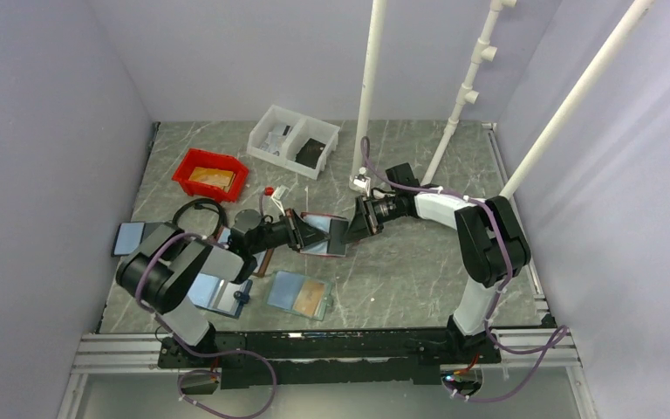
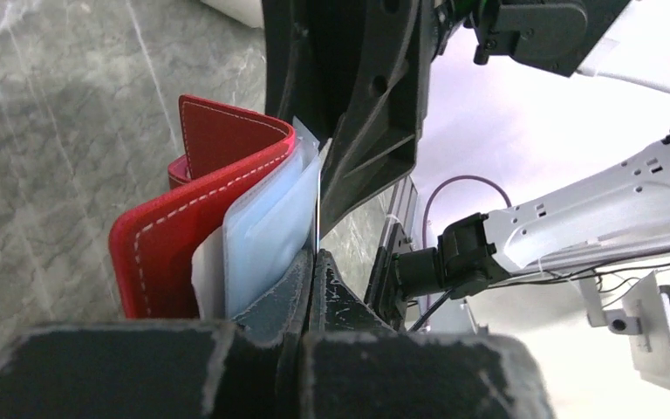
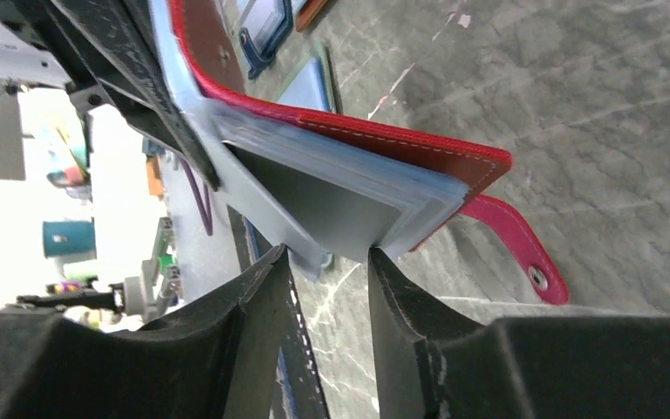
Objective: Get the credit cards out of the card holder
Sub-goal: Remove the credit card from the card holder.
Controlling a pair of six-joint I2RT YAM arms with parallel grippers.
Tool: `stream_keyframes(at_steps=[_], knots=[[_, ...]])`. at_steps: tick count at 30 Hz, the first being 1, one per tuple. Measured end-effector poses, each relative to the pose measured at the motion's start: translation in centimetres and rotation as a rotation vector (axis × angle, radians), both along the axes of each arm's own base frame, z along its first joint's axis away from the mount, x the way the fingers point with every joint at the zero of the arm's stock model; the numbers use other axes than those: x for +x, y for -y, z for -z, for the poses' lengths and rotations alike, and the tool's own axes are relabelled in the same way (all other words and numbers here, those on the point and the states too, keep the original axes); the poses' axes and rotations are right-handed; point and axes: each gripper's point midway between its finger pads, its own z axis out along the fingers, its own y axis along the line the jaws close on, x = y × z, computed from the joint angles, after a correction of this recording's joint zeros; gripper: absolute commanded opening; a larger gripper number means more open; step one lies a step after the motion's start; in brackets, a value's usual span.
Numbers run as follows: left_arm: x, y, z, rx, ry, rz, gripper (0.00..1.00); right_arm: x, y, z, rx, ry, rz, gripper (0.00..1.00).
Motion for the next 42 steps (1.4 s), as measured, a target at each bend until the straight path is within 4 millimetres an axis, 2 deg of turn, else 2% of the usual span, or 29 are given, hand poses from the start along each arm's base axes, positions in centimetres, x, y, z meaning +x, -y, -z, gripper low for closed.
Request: stream_keyframes(at_steps=[5, 10, 13, 17, 19, 24, 29, 36, 42], knots=[[-0.7, -0.6, -1.4, 0.075, 0.133, 0.016, 0.0, -0.5, 0.3, -0.6, -0.006, 0.106, -0.071, 0.45], [-1.6, -1.6, -3.0, 0.162, 0.262, 0.035, 0.0, -0.8, 0.9, -2.8, -0.01, 0.284, -0.114, 0.51], [-1.8, -1.9, -3.5, 0.202, 0.311, 0.048, 0.0, -1.1, 1.4, -4.7, 0.0, 0.429, -0.151, 0.58], [-2.6, -2.1, -3.1, 0.231, 0.322, 0.091, 0.0, -1.8, 1.9, -6.8, 0.037, 0.631, -0.227, 0.74], [-3.1, -2.0, -2.9, 0.233, 0.323, 0.119, 0.0, -2.7, 2.2, -7.6, 0.077, 0.76, -0.285, 0.78], [-4.0, -2.0, -3.5, 0.227, 0.378, 0.167, 0.0, -4.7, 3.0, -6.8, 0.114, 0.917, -0.381, 0.8], [-5.3, -1.7, -4.9, 0.212, 0.476, 0.209, 0.0, -4.4, 3.0, -5.9, 0.112, 0.954, -0.414, 0.81], [-6.8, -1.0, -4.5, 0.234, 0.494, 0.284, 0.0, -4.2, 3.1, -5.8, 0.109, 0.971, -0.42, 0.81], [-7.1, -0.5, -5.1, 0.232, 0.512, 0.311, 0.0, -4.3, 3.0, -5.4, 0.113, 0.972, -0.435, 0.79]])
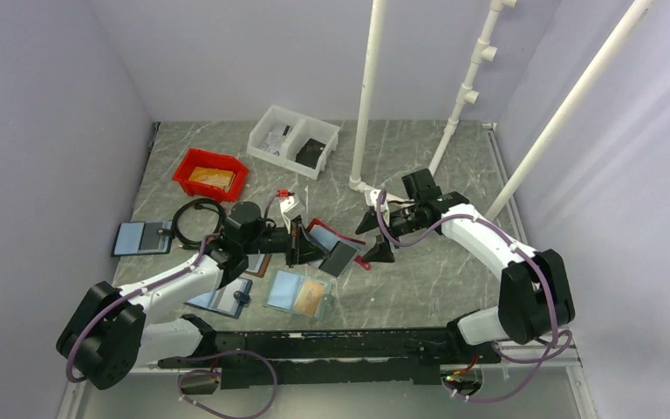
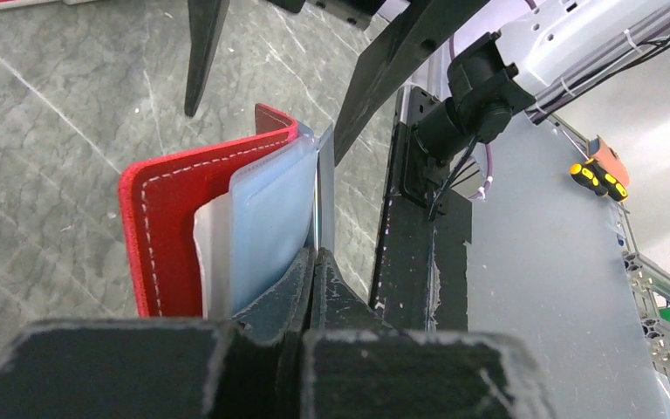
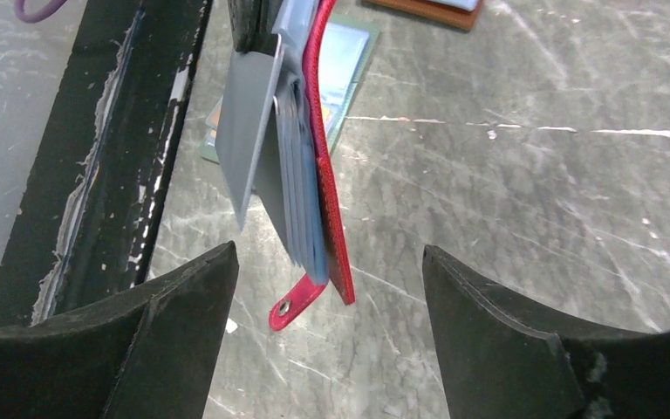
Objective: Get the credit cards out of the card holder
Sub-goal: Remove the credit card from the card holder.
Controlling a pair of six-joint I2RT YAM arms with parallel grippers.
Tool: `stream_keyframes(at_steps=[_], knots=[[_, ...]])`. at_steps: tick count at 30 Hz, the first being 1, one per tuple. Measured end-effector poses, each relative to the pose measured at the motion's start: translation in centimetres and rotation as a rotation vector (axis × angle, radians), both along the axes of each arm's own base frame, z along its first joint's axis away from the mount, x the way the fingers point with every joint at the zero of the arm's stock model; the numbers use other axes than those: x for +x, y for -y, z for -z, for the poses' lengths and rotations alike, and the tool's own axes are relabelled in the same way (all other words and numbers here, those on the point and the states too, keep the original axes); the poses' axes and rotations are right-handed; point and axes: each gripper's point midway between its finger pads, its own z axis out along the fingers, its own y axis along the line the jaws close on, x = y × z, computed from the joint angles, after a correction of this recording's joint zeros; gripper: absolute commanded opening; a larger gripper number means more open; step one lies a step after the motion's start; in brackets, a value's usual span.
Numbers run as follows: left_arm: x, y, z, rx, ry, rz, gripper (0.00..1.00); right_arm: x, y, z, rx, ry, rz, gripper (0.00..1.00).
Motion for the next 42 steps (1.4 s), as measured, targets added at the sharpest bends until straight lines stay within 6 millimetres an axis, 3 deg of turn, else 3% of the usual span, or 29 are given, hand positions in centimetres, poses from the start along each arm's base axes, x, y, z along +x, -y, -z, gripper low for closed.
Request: stream_keyframes(at_steps=[4, 10, 13, 16, 25, 42], knots=[[-0.1, 0.4, -0.5, -0.001, 0.016, 0.019, 0.0, -0.7, -0.4, 1.3, -0.021, -0.05, -0.03, 0.68], [-0.1, 0.4, -0.2, 0.017, 0.019, 0.022, 0.0, -1.6, -0.8, 2.0, -0.048, -0.111, -0.061, 0.15], [0.1, 0.2, 0.1, 0.031, 0.024, 0.007, 0.0, -1.2, -0.9, 1.8, -0.056, -0.124, -0.069, 0.05], [0.5, 0.0, 0.2, 0.045, 0.041, -0.019, 0.0, -1.4, -0.9, 1.8, -0.065, -0.151, -0.08, 0.0], [0.8, -1.2, -1.0, 0.096, 0.107, -0.08, 0.0, -1.3, -1.5, 1.4, -0.061, -0.178, -0.112, 0.0], [1.4, -3.0, -2.0, 0.13, 0.106, -0.164, 0.0, -0.6, -0.3, 4.0, -0.175, -0.221, -0.06, 0.0]])
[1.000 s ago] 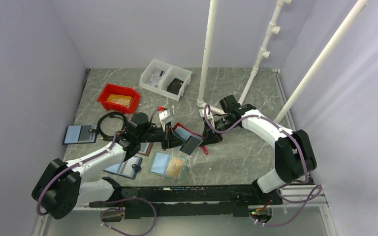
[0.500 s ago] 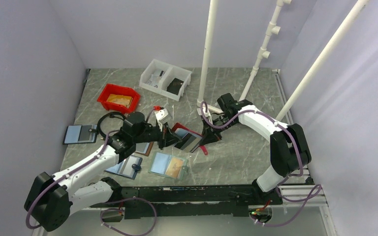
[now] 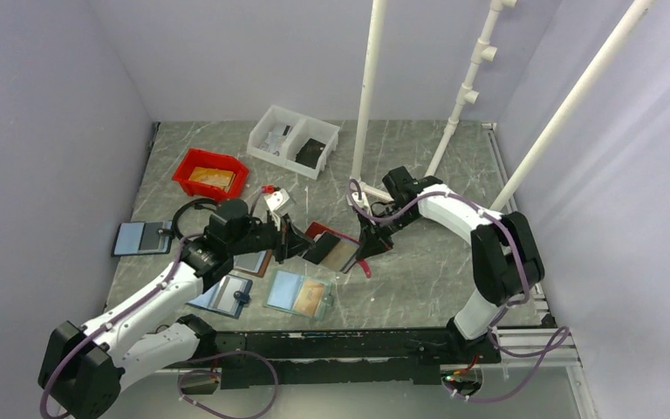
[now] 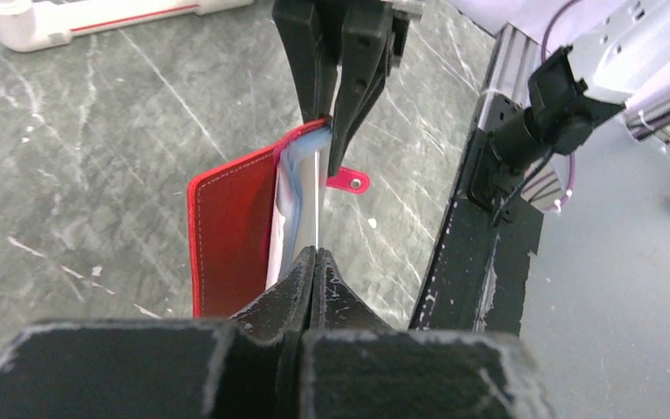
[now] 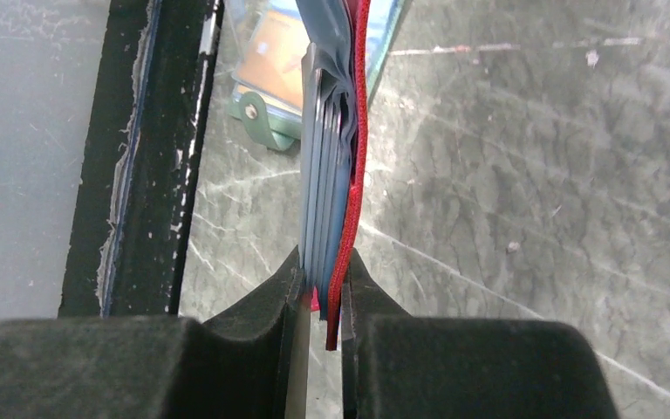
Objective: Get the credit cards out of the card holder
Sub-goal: Remove the credit card from the card holder, then place the credit card in the storage box.
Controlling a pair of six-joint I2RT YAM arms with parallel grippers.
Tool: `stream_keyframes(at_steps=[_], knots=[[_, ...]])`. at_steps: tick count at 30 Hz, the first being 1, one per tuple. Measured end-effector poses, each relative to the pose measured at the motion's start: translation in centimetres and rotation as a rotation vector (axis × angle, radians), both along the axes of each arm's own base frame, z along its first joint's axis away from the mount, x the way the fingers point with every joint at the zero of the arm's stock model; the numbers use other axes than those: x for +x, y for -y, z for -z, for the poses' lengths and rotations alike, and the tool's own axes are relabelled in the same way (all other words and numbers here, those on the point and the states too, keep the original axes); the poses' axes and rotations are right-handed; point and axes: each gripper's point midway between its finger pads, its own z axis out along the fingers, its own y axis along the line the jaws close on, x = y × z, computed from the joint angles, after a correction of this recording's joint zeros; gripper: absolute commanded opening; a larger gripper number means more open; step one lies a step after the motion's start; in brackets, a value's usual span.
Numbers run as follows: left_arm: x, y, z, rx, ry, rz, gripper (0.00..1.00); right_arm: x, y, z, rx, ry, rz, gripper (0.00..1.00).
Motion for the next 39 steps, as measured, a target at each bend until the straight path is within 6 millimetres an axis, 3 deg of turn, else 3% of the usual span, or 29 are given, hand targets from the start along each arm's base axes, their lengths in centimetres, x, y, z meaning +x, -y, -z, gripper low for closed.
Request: stream_keyframes(at_steps=[5, 8, 13, 18, 21, 25, 31, 39], knots=[[1.4, -1.3, -0.4, -0.024, -0.026, -0.092, 0.0, 0.9, 0.5, 2.1, -0.068, -0.091, 0.046, 0.0], [2.3, -2.5, 1.0, -0.039, -0.079, -0.155, 0.0, 1.3, 1.0, 3.0, -0.109, -0.134, 0.083, 0.03], [2.5, -3.8, 3.7, -0.062, -0.199, -0.21, 0.0, 2.2, 1.7, 3.9, -0.184, -0.177, 0.15, 0.31], [2.3, -3.3, 2.6, -0.12, -0.222, -0.187, 0.0, 3.3, 2.2, 4.2, -0.227, -0.162, 0.212, 0.57], [2.2, -2.9, 1.9, -0.157, -0.241, -0.17, 0.0, 4.1, 2.6, 3.6, -0.227, -0.096, 0.248, 0.63], [2.1, -2.3, 2.0, -0.2, -0.299, -0.154, 0.0, 4.2, 3.0, 1.0, -0.177, 0.022, 0.26, 0.67], [1.5, -1.9, 2.5, -0.229, -0.355, -0.125, 0.0, 2.8, 2.2, -3.0, -0.024, 0.144, 0.193, 0.72], [-0.1, 0.9, 1.8, -0.202, -0.328, 0.001, 0.0, 1.3, 0.5, -4.3, 0.094, 0.089, 0.135, 0.72]])
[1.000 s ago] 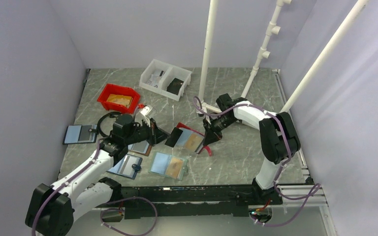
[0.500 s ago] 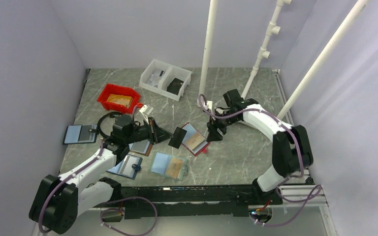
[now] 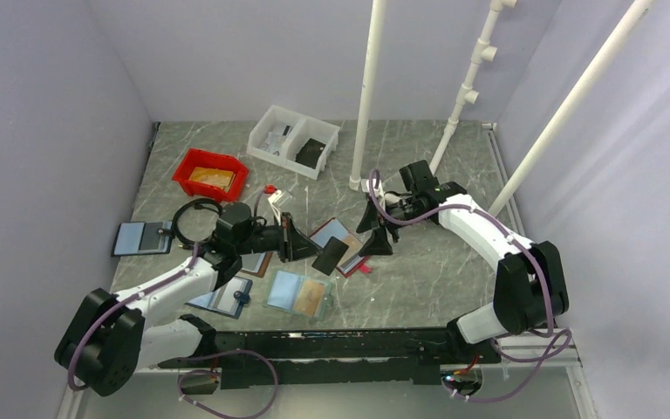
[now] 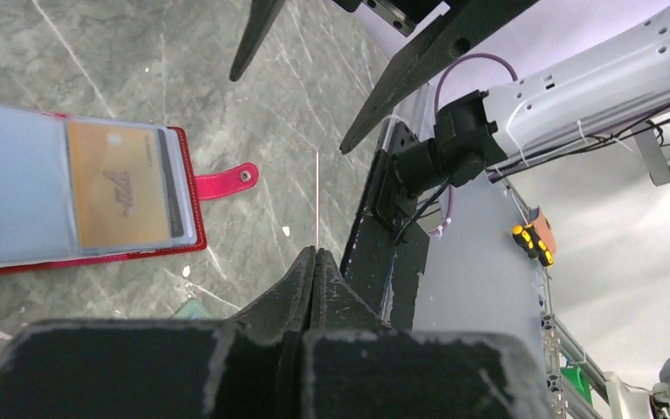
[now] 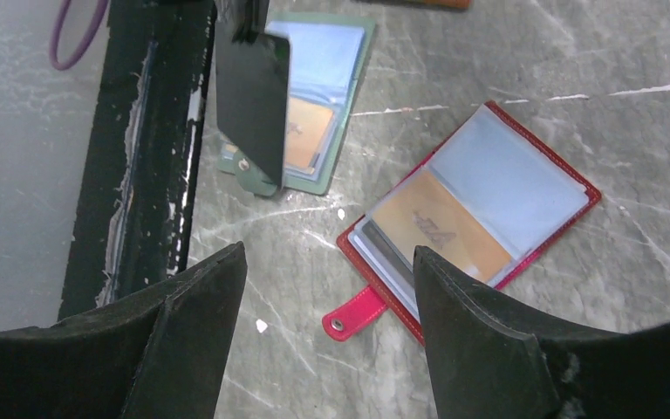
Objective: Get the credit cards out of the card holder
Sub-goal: Place the credit card in the storage box.
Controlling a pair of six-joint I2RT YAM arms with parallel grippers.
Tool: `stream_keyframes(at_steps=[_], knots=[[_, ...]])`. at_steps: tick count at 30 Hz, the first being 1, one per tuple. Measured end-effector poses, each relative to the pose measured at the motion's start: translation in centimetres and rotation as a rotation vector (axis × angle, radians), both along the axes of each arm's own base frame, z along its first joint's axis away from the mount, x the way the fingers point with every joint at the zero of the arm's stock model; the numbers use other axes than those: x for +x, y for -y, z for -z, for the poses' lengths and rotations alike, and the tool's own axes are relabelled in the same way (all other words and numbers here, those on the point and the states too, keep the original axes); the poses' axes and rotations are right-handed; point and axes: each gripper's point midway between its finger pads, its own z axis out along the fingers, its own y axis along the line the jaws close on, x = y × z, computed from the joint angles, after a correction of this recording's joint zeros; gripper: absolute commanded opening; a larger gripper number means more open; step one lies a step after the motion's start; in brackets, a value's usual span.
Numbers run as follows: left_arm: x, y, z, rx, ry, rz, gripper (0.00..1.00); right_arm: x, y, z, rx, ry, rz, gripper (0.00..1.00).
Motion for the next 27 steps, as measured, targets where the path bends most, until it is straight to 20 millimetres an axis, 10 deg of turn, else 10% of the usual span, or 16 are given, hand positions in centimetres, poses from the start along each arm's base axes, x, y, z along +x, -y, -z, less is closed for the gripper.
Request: stream_keyframes(at_steps=[10, 18, 22, 27], knots=[[-0.3, 1.6, 0.9, 0.026, -0.015, 0.063, 0.0, -0.9, -1.6, 0.4, 0.058, -0.166, -0.017, 0.59], [-0.7, 2.1, 0.9, 0.028, -0.008, 0.085, 0.0, -2.8, -3.4, 1.1, 0.062, -0.307, -0.084, 0.0], [-0.4, 2.0, 1.0, 0.032, 0.0, 0.073, 0.0, -3.0, -3.6, 0.6, 0.071, -0.366, -0.119, 0.0], [-0.3, 2.0, 1.1, 0.046, -0.005, 0.064, 0.44, -3.5, -3.3, 0.2, 0.074, -0.352, -0.156, 0.0]])
